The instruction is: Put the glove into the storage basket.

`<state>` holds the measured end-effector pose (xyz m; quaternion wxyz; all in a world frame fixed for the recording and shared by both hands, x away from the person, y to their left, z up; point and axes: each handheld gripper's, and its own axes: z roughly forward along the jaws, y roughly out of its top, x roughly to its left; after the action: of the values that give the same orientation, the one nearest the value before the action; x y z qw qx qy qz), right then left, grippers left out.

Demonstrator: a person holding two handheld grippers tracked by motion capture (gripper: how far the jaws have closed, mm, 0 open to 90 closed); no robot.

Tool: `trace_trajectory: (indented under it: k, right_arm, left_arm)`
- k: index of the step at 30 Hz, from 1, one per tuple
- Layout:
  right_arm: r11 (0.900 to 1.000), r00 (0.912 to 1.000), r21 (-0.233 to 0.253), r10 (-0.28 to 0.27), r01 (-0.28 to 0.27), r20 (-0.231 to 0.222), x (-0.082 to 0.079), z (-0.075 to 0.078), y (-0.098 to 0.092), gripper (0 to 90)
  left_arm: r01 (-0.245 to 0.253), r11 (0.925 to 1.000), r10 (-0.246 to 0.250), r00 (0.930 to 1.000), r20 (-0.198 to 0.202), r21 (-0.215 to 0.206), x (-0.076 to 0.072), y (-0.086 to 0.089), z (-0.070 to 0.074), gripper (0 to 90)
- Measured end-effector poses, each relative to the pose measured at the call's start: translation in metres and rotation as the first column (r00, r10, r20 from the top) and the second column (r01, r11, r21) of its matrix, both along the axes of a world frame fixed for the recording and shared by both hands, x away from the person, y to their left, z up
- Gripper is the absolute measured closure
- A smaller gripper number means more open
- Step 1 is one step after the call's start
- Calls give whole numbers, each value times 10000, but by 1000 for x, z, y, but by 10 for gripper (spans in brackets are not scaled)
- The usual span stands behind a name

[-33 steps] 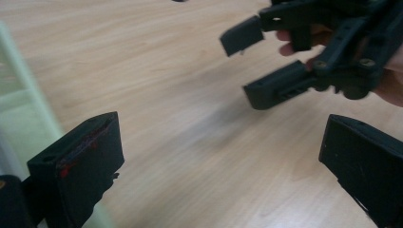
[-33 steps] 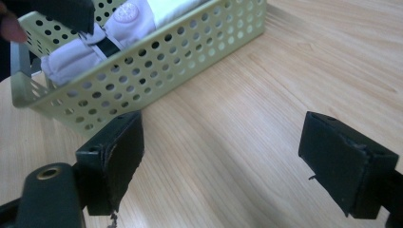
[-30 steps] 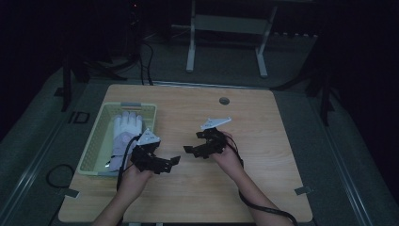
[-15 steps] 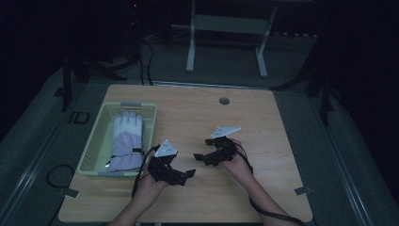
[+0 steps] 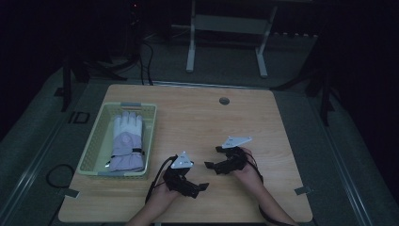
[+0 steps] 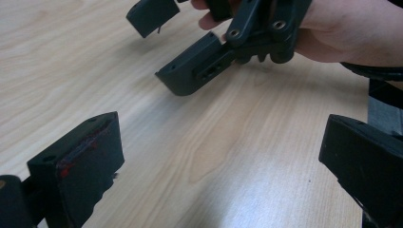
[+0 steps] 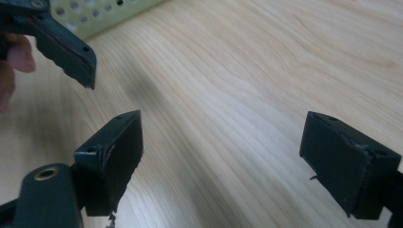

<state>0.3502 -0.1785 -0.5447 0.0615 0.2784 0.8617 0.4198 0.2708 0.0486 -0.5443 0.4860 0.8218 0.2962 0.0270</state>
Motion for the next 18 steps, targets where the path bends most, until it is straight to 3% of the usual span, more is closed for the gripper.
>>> trace_trajectory:
  k: [4,7,12,18]
  right_arm:
    - [9999,9999,-147,-44,46,150,-4,-4,-6,143]
    - [9998,9996,-63,-185,186,225,-11,-10,-17,142]
    - [9996,9990,-84,-249,252,360,-19,-13,-26,142]
    - [9984,9976,-208,-514,524,462,-27,-18,-44,142]
  left_arm:
    - [265,9995,-266,9996,72,142,-2,-9,-7,11]
    - [527,9982,-539,9976,440,275,-5,-17,-10,11]
    - [817,9966,-821,9955,466,113,-6,-25,-13,11]
    - [1284,9913,-1301,9894,639,305,-10,-36,-19,11]
